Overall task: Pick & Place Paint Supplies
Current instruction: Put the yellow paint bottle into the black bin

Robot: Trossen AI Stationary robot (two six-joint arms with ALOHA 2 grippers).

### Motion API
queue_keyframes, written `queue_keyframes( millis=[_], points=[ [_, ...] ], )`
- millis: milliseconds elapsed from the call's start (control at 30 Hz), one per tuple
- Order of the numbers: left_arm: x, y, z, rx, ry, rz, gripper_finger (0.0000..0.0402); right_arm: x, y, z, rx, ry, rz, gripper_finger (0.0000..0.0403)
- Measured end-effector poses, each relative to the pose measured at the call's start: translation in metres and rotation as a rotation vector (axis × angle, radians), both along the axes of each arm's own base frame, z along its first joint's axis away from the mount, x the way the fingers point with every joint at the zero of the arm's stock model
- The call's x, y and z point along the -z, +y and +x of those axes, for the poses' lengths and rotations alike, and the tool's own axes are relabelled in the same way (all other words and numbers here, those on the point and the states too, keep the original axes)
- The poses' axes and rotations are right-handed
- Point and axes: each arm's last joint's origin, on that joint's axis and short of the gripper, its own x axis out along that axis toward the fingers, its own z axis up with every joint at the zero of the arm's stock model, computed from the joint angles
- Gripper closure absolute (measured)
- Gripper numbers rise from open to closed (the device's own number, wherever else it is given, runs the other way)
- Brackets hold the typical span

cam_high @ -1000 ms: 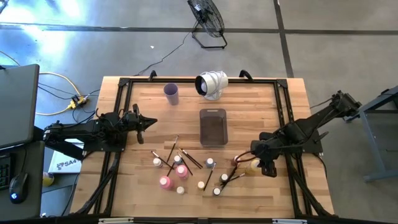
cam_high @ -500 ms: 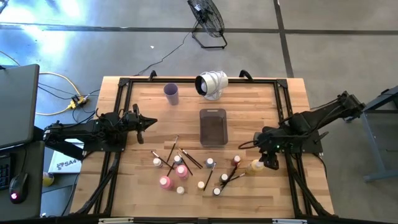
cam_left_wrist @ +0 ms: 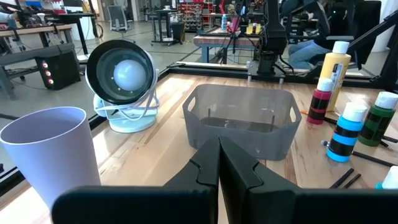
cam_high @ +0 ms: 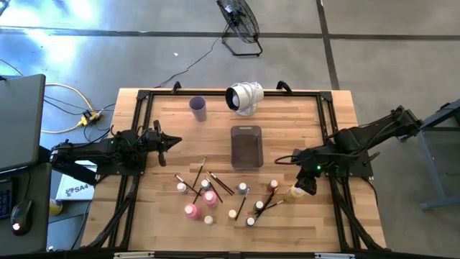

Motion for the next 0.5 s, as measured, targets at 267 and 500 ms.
queue_keyframes(
  millis=[267,500],
  points=[
    [0.0000,0.0000,0.0000,0.000,0.000,0.000,0.0402,-0.0003,-0.0004,-0.0001,-0.021,-0.013,-0.015,0.0265],
    [0.0000,0.0000,0.0000,0.000,0.000,0.000,0.0402,-0.0004,-0.0001,-0.0002,-0.099,-0.037,-0.034,0.0279]
  ],
)
